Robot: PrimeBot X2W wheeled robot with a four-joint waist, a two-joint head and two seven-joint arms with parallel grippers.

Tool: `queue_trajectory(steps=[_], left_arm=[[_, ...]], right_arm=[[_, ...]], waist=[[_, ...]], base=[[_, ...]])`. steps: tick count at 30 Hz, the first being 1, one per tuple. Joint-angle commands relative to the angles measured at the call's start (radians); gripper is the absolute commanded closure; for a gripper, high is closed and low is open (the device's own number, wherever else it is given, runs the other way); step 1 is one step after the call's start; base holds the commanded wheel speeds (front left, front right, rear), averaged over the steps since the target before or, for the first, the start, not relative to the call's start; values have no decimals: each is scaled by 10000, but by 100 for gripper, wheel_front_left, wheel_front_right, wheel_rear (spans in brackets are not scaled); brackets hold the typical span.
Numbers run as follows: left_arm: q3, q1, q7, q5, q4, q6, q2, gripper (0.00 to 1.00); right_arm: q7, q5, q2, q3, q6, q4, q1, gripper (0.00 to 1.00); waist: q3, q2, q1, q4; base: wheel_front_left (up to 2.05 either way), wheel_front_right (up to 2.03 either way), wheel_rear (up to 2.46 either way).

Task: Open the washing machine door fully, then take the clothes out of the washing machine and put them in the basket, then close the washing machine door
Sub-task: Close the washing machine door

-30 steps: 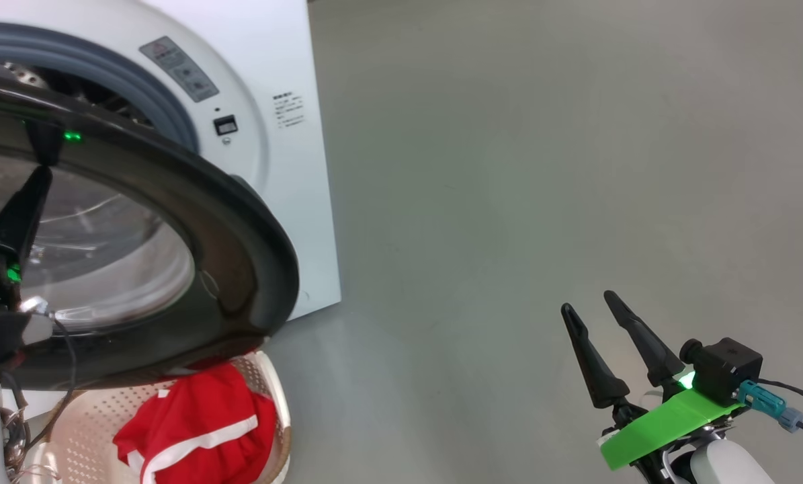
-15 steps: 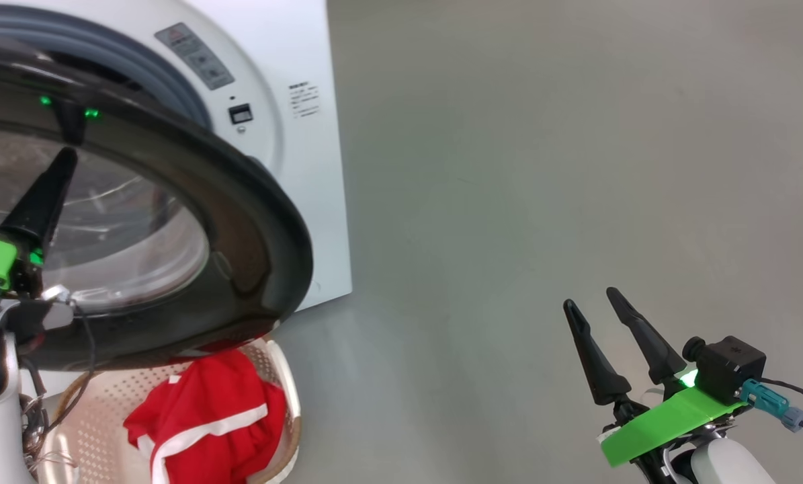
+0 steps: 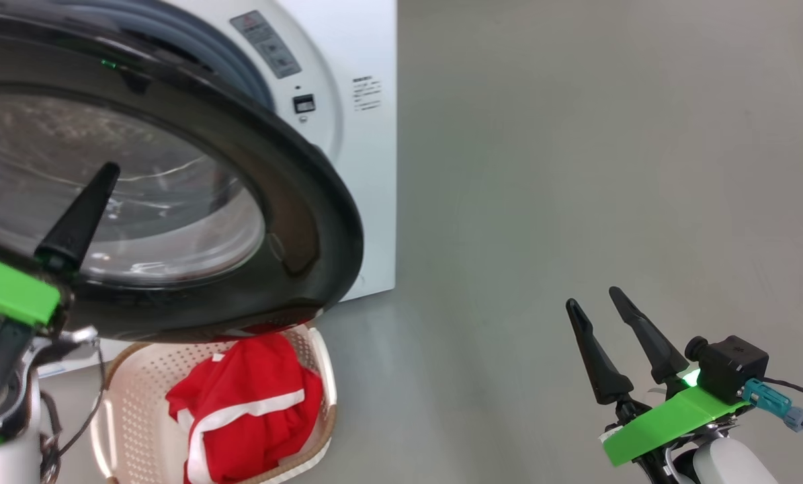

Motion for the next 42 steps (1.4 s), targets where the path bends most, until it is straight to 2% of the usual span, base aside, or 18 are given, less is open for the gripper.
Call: queue_trajectory(steps=[1,5,11,24,37,42], left_arm=[[249,31,-151,343,-376,-177,530,0],[34,596,-983,1626,-641,-552,876,0],[-8,1347,-2294,2715,-1017,-1005,823,0],[-187,3083,-5310,5284,-1280,-1485,771,0],[-487,4107,-7502,6715,-482,-1604,503,0],[-562,4459,-7962,7130,-127,-1616,124,0]], right_arm=[[-48,-73,-68,167,16,-241,-160,0],[-48,-79,-59,154,16,-245,-187,0],[-48,-81,-138,35,16,-256,-137,0],[-48,-118,-191,-30,16,-341,-64,0],[-48,-75,-224,66,16,-270,-24,0],[-48,-45,-198,195,16,-213,-21,0]], waist=[[-38,0,0,195],[-48,0,0,353],[-63,0,0,680],[-188,0,0,1081],[-354,0,0,1395],[-479,0,0,1472]], base=[[0,0,0],[0,0,0],[0,0,0],[0,0,0],[0,0,0],[0,0,0]])
